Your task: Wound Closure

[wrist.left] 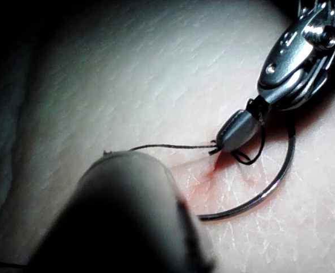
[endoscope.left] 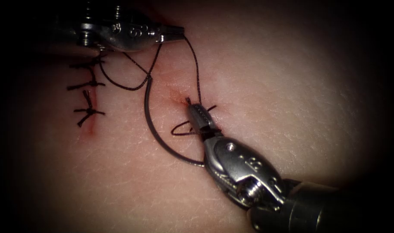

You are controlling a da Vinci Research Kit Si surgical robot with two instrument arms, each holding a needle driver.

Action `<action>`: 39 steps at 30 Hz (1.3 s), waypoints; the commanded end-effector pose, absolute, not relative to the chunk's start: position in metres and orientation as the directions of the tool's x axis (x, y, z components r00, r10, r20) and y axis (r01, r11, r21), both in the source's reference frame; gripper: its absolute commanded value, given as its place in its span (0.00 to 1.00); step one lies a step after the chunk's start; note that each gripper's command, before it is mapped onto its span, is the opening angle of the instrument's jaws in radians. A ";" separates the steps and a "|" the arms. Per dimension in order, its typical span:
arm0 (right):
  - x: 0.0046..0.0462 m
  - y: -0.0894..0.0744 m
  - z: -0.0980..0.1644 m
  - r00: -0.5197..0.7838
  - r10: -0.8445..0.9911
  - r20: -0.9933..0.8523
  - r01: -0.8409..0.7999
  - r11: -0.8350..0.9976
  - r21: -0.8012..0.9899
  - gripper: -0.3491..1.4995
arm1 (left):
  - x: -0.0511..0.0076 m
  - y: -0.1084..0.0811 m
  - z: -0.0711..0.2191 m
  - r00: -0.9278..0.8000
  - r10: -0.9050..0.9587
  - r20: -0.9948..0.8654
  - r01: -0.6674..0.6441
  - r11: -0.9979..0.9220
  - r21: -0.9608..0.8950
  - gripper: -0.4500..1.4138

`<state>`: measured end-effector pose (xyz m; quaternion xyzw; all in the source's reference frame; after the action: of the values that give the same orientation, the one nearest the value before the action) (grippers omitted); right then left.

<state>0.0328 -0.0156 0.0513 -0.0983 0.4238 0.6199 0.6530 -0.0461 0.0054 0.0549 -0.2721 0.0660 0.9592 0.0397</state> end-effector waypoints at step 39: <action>0.0350 -0.020 0.051 -0.024 0.738 -0.675 -0.843 0.348 0.411 0.00 | -0.0447 0.024 0.050 -0.546 0.417 -0.727 -0.622 -0.783 0.018 0.00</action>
<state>0.0343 -0.0201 0.0505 -0.0610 0.4358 0.5669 0.6965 -0.0438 0.0231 0.0497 -0.3691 0.1392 0.8684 0.3005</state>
